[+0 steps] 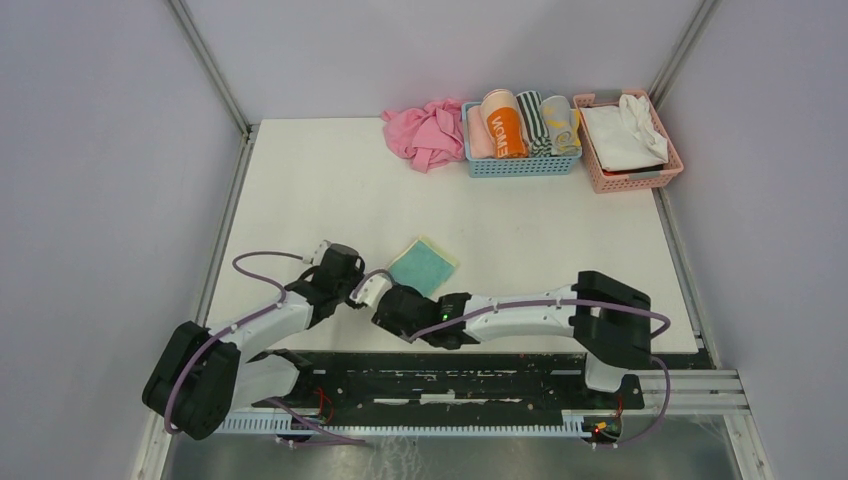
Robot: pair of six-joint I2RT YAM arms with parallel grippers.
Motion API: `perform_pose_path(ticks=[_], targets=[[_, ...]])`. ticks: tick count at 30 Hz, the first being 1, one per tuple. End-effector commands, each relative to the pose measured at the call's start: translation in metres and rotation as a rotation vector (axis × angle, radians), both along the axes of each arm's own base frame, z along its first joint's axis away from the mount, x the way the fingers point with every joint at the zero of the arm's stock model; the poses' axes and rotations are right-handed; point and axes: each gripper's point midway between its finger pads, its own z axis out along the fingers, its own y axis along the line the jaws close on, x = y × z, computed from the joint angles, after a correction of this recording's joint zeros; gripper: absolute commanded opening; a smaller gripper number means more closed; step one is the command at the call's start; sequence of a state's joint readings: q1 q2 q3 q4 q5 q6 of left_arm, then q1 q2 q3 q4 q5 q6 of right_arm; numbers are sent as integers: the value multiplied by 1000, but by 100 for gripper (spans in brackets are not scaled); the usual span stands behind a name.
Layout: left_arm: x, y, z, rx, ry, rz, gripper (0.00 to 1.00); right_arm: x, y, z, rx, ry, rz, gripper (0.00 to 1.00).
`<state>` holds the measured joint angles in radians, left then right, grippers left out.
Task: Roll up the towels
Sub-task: Roll the towel at the center of the board.
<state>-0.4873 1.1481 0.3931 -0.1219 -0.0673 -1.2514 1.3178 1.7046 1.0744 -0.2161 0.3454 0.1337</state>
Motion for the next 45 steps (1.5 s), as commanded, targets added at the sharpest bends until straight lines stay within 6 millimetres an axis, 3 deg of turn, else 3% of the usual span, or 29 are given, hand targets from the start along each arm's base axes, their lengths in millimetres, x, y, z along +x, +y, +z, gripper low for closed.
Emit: perform_pose_path(ticks=[1,8,13,16,20,22,25,29,31,37,42,45], targets=[[5,-2,7,-35,-3,62,3,9,29,16,0,-145,20,54],[5,-3,8,-49,-4,66,3,14,38,-5,-62,-190,39,54],[4,-4,8,-52,0,65,3,21,34,-24,-140,-229,20,48],[4,-4,8,-55,-2,67,3,21,33,-31,-157,-228,23,37],[4,-5,10,-59,-7,63,3,23,29,-37,-190,-237,16,3],[4,-4,12,-57,-13,62,6,21,26,-38,-183,-214,30,0],[3,2,17,-22,-36,59,19,11,30,-33,-76,-74,88,0],[5,11,31,21,-94,43,51,-2,35,-19,134,201,138,0],[4,15,39,46,-116,32,59,-11,40,-9,256,357,184,0],[-1,21,58,44,-179,4,68,-8,43,13,575,717,181,0],[-8,22,57,26,-189,-16,70,10,37,16,772,916,101,0],[-8,21,55,17,-193,-29,70,22,30,8,838,995,25,0]])
